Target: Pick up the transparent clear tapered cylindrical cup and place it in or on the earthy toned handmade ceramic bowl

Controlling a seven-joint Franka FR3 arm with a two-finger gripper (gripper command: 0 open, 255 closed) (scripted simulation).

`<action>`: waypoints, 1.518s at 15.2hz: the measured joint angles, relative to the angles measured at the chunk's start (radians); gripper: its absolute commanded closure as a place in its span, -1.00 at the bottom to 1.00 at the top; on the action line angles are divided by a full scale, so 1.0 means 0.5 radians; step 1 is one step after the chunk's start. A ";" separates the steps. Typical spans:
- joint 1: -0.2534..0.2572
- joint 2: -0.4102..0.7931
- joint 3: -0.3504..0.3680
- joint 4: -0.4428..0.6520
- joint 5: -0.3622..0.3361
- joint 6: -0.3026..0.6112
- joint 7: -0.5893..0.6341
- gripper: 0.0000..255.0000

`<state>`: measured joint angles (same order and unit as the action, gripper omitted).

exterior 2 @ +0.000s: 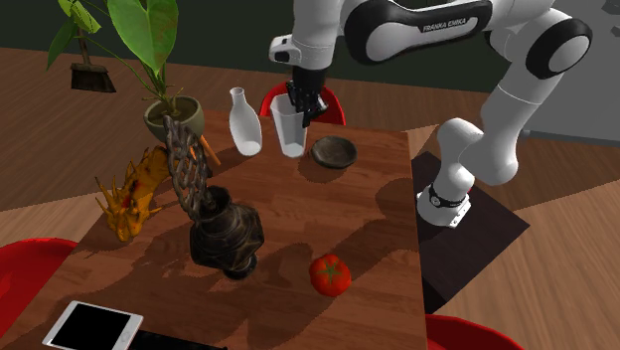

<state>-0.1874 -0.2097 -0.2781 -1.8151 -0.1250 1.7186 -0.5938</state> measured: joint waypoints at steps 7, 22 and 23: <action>-0.083 -0.448 -0.039 -0.300 -0.123 -0.124 -0.101 1.00; -0.205 -0.923 -0.108 -0.763 -0.271 -0.109 -0.209 1.00; -0.206 -0.928 -0.112 -0.794 -0.275 -0.083 -0.206 1.00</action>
<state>-0.2906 -0.6738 -0.3339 -2.2123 -0.2626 1.6770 -0.6970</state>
